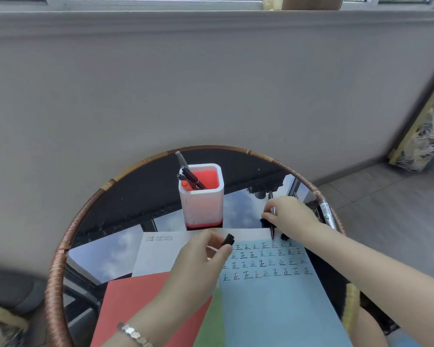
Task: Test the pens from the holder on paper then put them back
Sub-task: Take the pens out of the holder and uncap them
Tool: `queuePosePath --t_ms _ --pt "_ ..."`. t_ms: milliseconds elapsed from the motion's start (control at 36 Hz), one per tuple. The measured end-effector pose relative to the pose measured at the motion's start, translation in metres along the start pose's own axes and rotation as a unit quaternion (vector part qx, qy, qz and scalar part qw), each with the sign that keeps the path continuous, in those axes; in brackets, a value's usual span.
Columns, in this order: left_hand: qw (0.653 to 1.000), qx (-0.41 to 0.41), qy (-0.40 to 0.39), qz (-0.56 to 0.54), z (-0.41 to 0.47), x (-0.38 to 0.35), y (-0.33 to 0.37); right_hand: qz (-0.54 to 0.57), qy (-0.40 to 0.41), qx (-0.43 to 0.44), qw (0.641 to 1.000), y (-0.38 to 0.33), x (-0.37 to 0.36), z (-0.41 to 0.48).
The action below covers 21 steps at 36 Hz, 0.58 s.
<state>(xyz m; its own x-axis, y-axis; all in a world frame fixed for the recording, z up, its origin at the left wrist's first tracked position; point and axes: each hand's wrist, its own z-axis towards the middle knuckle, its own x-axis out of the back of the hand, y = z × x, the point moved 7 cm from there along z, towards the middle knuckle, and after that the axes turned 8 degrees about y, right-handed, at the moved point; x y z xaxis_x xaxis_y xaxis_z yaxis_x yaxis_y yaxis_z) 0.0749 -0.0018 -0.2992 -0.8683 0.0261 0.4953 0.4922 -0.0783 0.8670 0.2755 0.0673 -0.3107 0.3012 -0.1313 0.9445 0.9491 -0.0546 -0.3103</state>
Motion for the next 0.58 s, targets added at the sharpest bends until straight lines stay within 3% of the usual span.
queuePosePath --t_ms 139,389,583 --pt "0.998 -0.045 0.009 0.049 0.016 -0.022 0.017 -0.029 0.007 0.046 0.998 0.014 0.007 -0.001" --pt "0.975 -0.070 -0.051 0.204 0.056 -0.106 0.032 0.017 0.031 0.027 0.999 0.032 0.011 -0.001" --pt "0.975 -0.086 -0.060 0.198 0.056 -0.100 0.033 0.011 0.026 0.035 0.999 0.031 0.011 -0.002"
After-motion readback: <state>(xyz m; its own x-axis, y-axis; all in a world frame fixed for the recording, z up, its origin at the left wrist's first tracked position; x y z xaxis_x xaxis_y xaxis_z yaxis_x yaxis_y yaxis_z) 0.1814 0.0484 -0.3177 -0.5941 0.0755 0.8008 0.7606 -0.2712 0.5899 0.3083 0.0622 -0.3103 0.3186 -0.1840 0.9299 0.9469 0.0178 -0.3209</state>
